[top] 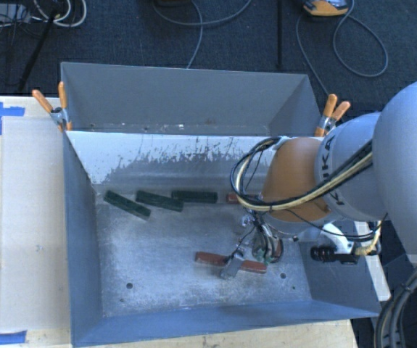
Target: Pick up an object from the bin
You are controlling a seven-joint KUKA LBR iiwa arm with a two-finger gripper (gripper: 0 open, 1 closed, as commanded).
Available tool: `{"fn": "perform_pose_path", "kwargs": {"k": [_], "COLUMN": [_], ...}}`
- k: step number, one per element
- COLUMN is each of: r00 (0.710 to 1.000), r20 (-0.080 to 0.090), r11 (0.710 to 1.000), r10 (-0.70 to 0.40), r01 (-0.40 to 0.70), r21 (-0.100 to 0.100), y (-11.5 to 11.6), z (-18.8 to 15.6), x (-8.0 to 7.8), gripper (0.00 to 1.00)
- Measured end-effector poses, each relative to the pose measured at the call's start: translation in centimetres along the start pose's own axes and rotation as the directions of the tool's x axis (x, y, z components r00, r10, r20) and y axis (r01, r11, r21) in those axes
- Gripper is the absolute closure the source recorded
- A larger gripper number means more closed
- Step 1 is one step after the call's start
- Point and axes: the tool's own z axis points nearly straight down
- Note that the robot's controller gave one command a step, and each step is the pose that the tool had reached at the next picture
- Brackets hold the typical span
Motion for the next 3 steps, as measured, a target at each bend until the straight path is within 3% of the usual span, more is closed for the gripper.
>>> {"fn": "perform_pose_path", "kwargs": {"k": [1, 3], "r00": [1.000, 1.000], "r20": [0.001, 0.002], "r11": [1.000, 1.000], "r10": [-0.001, -0.005], "r01": [0.001, 0.005], "r21": [0.000, -0.001], "y": [0.0, 0.0], "z": [-0.1, -1.4], "x": [0.0, -0.1], "gripper": [1.00, 1.00]}}
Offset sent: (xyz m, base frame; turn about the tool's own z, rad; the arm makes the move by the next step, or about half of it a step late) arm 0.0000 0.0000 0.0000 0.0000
